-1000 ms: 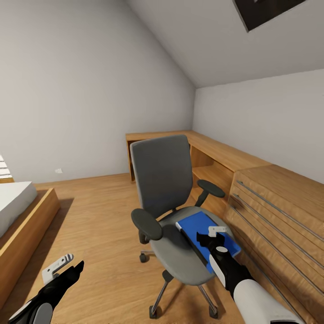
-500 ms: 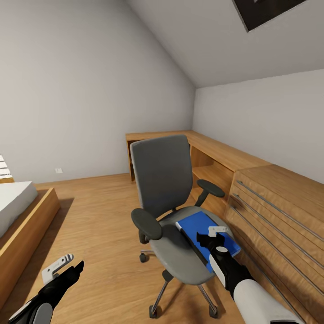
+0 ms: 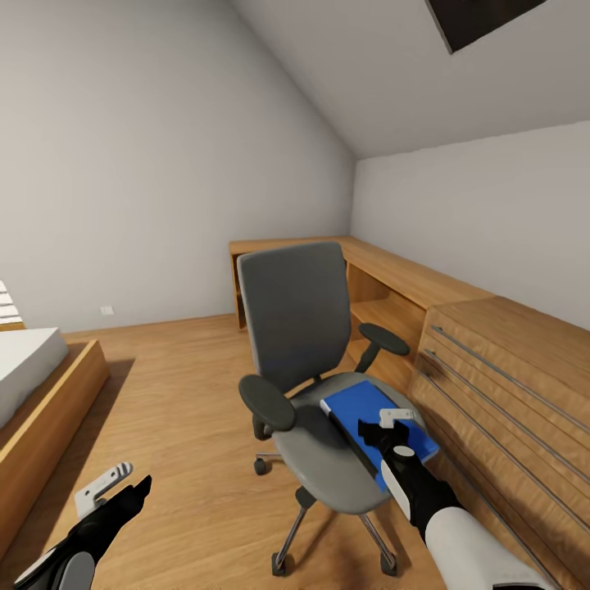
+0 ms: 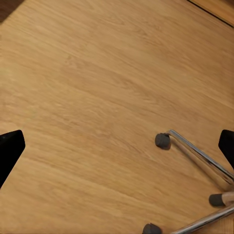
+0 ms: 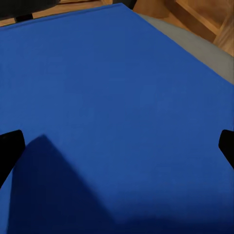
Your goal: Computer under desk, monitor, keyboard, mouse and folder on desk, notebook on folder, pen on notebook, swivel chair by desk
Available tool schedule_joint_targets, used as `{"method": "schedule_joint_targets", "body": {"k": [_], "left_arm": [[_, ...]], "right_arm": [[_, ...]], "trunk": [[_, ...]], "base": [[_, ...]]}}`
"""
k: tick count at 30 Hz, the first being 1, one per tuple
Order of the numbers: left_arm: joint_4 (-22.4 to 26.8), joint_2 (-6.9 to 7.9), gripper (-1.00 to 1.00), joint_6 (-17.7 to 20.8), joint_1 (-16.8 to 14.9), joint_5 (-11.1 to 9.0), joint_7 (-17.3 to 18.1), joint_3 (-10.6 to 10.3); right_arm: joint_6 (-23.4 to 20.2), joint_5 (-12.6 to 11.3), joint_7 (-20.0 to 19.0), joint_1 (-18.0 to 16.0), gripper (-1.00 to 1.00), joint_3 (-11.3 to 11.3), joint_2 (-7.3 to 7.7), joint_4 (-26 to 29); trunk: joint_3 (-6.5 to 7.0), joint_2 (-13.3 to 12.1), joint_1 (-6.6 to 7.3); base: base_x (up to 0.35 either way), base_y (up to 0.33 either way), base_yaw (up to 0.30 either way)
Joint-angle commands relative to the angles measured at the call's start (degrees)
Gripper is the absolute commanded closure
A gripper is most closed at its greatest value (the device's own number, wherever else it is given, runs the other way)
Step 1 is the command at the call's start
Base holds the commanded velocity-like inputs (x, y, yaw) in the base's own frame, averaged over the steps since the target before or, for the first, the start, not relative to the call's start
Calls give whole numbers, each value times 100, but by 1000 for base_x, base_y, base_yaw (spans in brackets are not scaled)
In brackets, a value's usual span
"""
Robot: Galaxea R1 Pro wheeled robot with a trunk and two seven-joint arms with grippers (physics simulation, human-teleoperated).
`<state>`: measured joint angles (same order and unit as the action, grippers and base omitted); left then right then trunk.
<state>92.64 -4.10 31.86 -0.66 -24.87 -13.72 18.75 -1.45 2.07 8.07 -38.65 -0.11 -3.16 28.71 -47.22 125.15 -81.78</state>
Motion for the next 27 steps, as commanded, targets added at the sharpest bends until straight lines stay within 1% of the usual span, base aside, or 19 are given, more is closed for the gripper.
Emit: {"method": "schedule_joint_targets", "body": {"k": [1, 18, 27], "left_arm": [[9, -3, -100, 24, -4, -62, -41, 4], [9, -13, -100, 5, -4, -60, -34, -11], [9, -12, -100, 4, -4, -61, -34, -11]], "right_arm": [[-15, 4, 19, 2, -100, -7, -1, -129], [-16, 9, 19, 3, -100, -1, -1, -138], [-18, 9, 19, 3, -100, -1, -1, -138]], "trunk": [[-25, 43, -22], [-25, 43, -22], [-25, 43, -22]], "base": [[0, 0, 0], [-1, 0, 0], [-106, 0, 0]]}}
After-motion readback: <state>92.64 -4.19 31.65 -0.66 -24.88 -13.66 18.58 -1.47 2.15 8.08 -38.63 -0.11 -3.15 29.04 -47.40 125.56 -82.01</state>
